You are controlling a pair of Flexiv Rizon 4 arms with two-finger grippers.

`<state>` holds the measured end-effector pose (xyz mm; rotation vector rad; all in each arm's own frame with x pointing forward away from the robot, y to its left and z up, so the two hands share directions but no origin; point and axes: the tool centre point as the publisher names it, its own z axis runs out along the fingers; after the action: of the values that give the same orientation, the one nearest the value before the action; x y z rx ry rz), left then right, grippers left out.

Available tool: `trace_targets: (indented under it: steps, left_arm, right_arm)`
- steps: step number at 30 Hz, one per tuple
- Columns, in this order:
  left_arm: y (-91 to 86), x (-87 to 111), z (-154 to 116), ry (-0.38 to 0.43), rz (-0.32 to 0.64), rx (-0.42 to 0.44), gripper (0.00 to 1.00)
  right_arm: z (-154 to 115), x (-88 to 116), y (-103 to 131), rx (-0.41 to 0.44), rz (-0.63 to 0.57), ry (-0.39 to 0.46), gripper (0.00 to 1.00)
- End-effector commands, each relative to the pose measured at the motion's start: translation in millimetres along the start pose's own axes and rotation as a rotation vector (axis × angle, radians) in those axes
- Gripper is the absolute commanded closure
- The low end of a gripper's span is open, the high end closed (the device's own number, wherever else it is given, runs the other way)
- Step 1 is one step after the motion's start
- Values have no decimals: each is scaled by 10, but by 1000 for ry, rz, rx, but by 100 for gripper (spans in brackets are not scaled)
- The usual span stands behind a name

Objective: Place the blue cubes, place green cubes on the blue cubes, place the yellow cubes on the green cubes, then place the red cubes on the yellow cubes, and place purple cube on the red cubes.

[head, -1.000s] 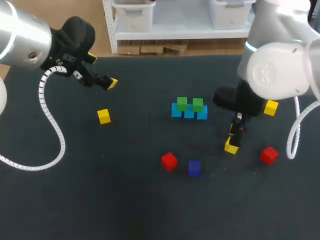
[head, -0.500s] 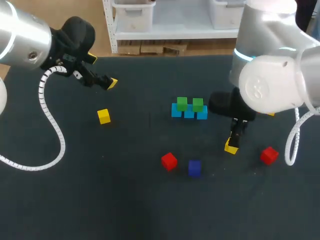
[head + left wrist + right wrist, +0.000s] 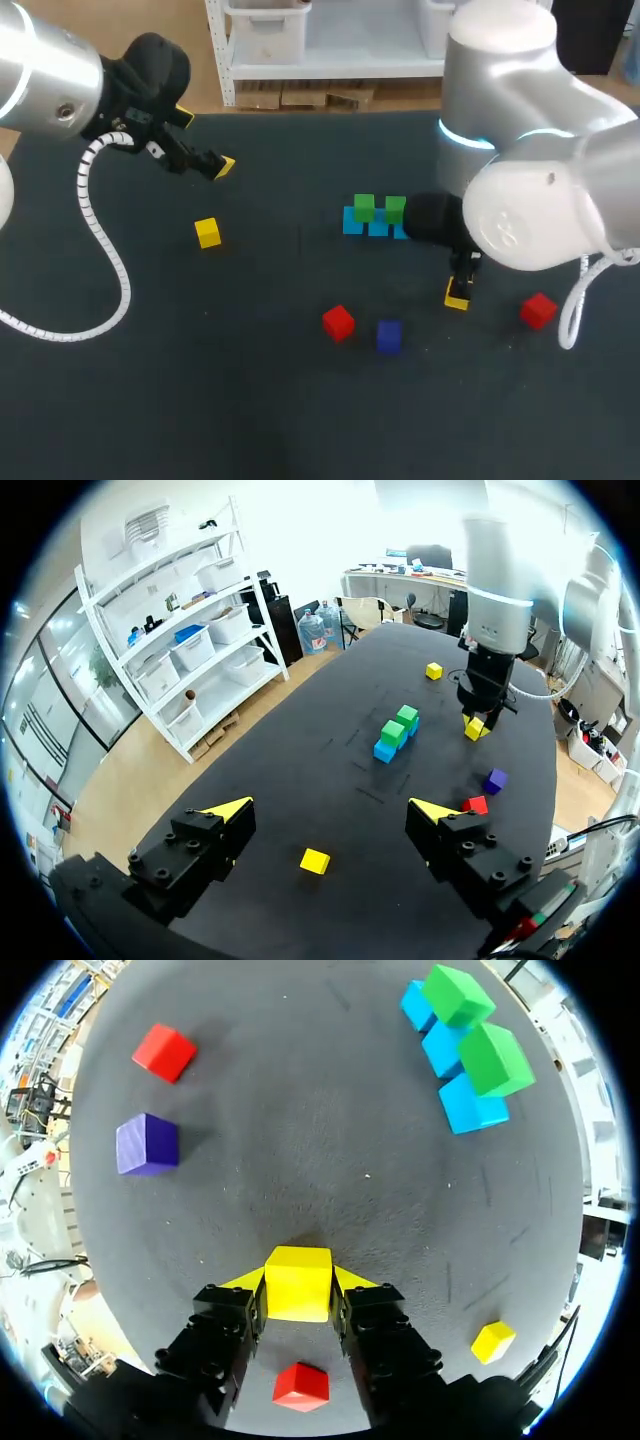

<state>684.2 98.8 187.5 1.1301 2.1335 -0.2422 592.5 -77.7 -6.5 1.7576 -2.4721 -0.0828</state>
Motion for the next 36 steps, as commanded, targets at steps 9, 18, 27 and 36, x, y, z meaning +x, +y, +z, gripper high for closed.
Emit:
trace_targets:
  steps: [9,18,27,36]
  left_arm:
    - [9,12,-6,-5,2,4,0]
    - [9,12,-6,-5,2,4,0]
    - [9,12,-6,-5,2,4,0]
    - [9,12,-6,-5,2,4,0]
  right_arm:
    - [-526,39,-85,-13,-103,-65,100]
    - [-1056,-126,-308,3,-220,-110,100]
    - [-1240,-471,-396,23,-352,-16,100]
    - [-1198,-808,-599,24,-328,-25,100]
